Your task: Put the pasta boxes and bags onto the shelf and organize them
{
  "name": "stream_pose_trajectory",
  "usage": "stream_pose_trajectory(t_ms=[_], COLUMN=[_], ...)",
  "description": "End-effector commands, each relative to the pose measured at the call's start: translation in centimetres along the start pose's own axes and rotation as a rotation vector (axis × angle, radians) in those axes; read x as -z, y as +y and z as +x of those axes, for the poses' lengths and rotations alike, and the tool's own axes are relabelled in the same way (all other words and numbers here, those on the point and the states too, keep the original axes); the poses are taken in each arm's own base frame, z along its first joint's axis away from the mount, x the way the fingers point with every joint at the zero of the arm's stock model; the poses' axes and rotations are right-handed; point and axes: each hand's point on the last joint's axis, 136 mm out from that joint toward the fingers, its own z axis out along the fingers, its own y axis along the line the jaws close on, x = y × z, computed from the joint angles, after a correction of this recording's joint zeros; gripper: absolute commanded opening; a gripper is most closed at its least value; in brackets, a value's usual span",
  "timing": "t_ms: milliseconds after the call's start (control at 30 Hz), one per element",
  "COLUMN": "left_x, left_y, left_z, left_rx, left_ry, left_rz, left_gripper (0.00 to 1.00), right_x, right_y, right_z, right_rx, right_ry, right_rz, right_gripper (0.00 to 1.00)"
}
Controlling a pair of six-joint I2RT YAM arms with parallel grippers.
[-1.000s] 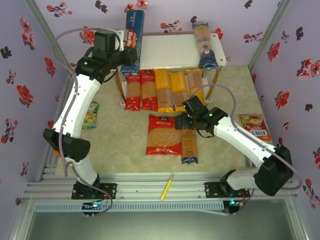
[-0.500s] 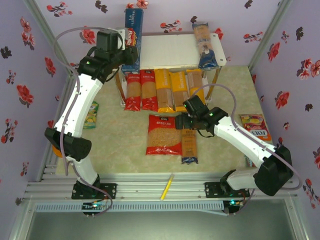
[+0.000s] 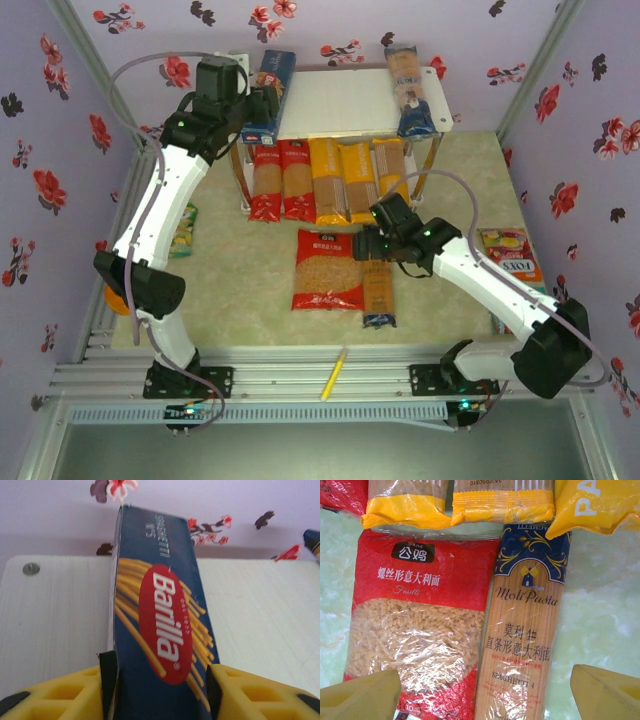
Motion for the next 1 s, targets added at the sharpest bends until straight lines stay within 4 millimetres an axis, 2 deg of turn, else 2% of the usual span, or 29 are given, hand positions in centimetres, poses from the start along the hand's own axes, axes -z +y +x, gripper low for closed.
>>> stream_pose_trajectory(t_ms=[0,333,700,967], left_x=[0.1,0.9,1.5,1.9], left_y=[-0.2,-0.5,-0.5,-1.3], left_z=[-1.9,-2.1,-0.2,0.1], left_rx=[0.024,0.026,0.048,0.081], left_ry=[-0.083,-0.145,-0.117,-0.120], left_rz=[0.006,-0.018,-0.001,0.048], left_gripper=[0.50,0.47,0.48,0.48], right_x=[0.6,1.2,1.4,1.1], right_y=[-1.1,-1.5,-1.5,-1.1], right_z=[0.5,0.8,0.5,0.4], right_rx=[-0.018,-0.028,-0.031,-0.031], right_ry=[-0.003,-0.018,-0.031,-0.018], right_rz=[0.027,0.034,0.029,0.017], right_gripper=[0.89,0.89,0.89,0.89])
